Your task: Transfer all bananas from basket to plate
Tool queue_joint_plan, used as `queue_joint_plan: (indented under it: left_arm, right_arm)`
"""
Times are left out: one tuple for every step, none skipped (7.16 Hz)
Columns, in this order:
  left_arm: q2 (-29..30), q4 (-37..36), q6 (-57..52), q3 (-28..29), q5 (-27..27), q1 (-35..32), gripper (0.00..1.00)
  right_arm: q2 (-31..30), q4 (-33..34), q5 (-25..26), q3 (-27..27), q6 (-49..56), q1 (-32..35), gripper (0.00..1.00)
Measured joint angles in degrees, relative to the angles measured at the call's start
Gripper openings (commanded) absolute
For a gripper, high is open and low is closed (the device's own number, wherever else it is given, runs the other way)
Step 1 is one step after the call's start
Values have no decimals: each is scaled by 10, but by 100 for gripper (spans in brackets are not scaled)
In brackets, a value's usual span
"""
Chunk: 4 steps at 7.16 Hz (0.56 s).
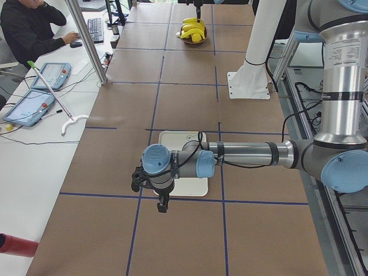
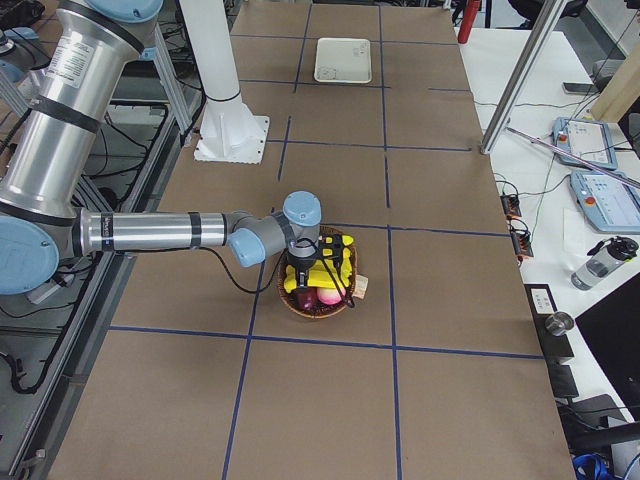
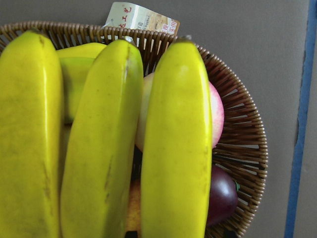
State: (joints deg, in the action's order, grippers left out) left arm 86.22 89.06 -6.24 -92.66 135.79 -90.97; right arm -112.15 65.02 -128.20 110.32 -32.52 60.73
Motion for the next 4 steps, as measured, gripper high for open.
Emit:
queue_joint_plan:
  left_arm:
    - [0, 0, 0, 0, 0, 0, 100]
    - [1, 1, 0, 0, 0, 0, 100]
    - [1, 1, 0, 0, 0, 0, 100]
    - [2, 1, 0, 0, 0, 0, 100]
  right_arm:
    - [0, 0, -1, 0, 0, 0, 27]
    - [0, 0, -1, 0, 0, 0, 17]
    - [1, 0, -1, 0, 0, 0, 3]
    - [1, 0, -1, 0, 0, 0, 0]
